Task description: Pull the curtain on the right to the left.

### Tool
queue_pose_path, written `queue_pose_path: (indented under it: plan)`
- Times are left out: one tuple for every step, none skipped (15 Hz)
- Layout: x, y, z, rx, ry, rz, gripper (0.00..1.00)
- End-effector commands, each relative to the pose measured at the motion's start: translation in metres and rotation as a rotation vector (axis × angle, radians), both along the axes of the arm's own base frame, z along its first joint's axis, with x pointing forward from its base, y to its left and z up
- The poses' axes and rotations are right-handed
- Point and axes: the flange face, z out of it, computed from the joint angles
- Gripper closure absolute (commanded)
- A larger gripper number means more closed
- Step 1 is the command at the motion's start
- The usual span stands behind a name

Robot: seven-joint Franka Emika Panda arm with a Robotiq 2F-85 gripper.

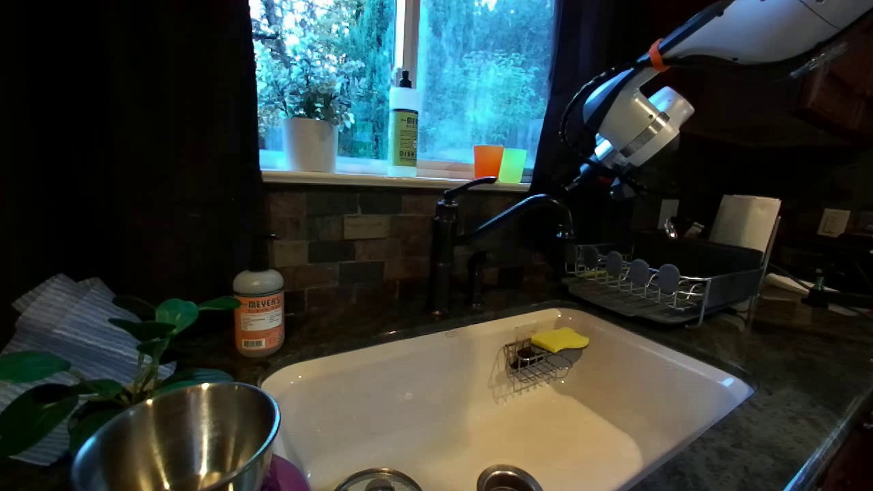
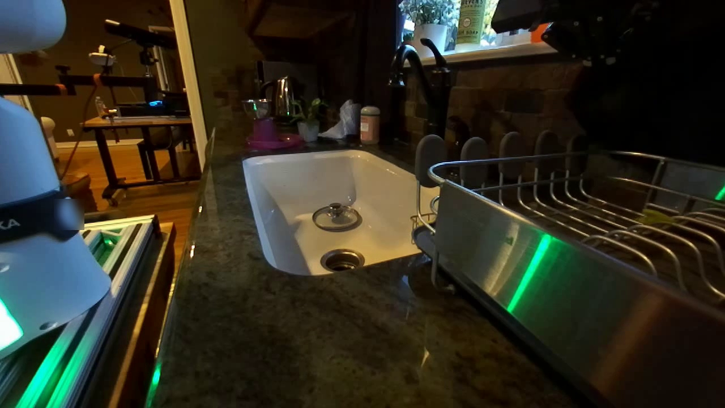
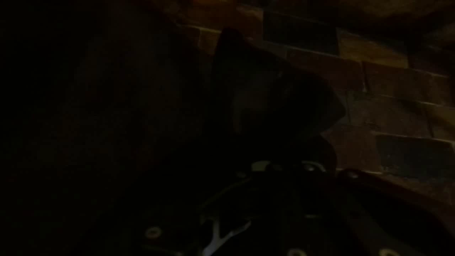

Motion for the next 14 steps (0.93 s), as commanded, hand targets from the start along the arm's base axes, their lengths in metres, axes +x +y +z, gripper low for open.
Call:
queue_pose_path:
  plan:
    - [0.003,-0.005,-0.018,0.014,0.017,0.025,1.00]
    - [0.001,-0.008,-0.023,0.013,0.032,0.021,0.87]
    - [0.000,-0.010,-0.026,0.019,0.040,0.018,0.71]
    - [-0.001,-0.013,-0.028,0.024,0.043,0.013,0.66]
    - [-0.003,-0.015,-0.028,0.031,0.045,0.009,0.59]
    - [-0.004,-0.016,-0.027,0.036,0.050,0.007,0.50]
    - [-0.009,-0.015,-0.024,0.043,0.062,0.014,0.43]
    - [-0.013,-0.013,-0.019,0.045,0.069,0.031,0.35]
    - [-0.020,-0.007,-0.014,0.065,0.090,0.050,0.28]
    - [-0.024,-0.002,-0.010,0.073,0.105,0.069,0.21]
    - [-0.028,0.004,-0.003,0.079,0.110,0.091,0.13]
    - [-0.032,0.008,0.002,0.084,0.118,0.107,0.06]
    - [-0.033,0.011,0.005,0.087,0.125,0.122,0.00]
    - [-0.034,0.013,0.007,0.092,0.128,0.127,0.00]
